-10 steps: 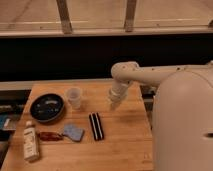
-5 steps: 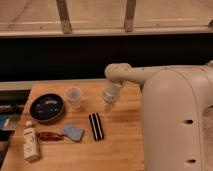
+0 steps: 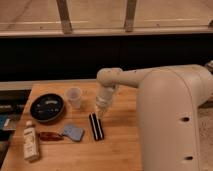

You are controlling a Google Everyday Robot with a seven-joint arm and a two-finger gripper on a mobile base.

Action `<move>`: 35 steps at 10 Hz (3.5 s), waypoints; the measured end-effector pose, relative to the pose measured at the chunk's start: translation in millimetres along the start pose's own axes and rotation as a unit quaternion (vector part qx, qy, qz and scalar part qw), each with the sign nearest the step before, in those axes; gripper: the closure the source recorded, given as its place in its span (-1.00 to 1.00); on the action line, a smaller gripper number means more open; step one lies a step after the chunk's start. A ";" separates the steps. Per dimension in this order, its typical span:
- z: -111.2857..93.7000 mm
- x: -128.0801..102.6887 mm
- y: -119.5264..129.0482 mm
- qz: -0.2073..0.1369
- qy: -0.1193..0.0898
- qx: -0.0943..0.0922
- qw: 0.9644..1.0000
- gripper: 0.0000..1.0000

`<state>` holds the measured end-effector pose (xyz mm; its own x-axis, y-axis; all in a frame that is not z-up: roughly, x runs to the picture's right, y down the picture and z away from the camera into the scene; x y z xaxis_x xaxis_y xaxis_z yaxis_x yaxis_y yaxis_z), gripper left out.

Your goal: Push the eraser across the table

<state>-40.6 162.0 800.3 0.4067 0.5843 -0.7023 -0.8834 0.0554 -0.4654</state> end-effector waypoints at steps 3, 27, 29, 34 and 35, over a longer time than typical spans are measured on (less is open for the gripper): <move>23.5 9.0 33.7 -0.030 0.026 -0.004 0.999 1.00; 39.5 25.3 -49.7 0.053 -0.006 -0.047 0.997 1.00; 28.8 27.7 -64.7 0.074 -0.021 -0.032 0.997 1.00; 10.6 52.9 -100.9 0.124 -0.045 -0.024 0.991 1.00; 3.8 60.8 -108.2 0.134 -0.056 -0.022 0.989 1.00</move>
<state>78.8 194.6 810.0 0.1288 0.6588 -0.7412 -0.9438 -0.1480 -0.2955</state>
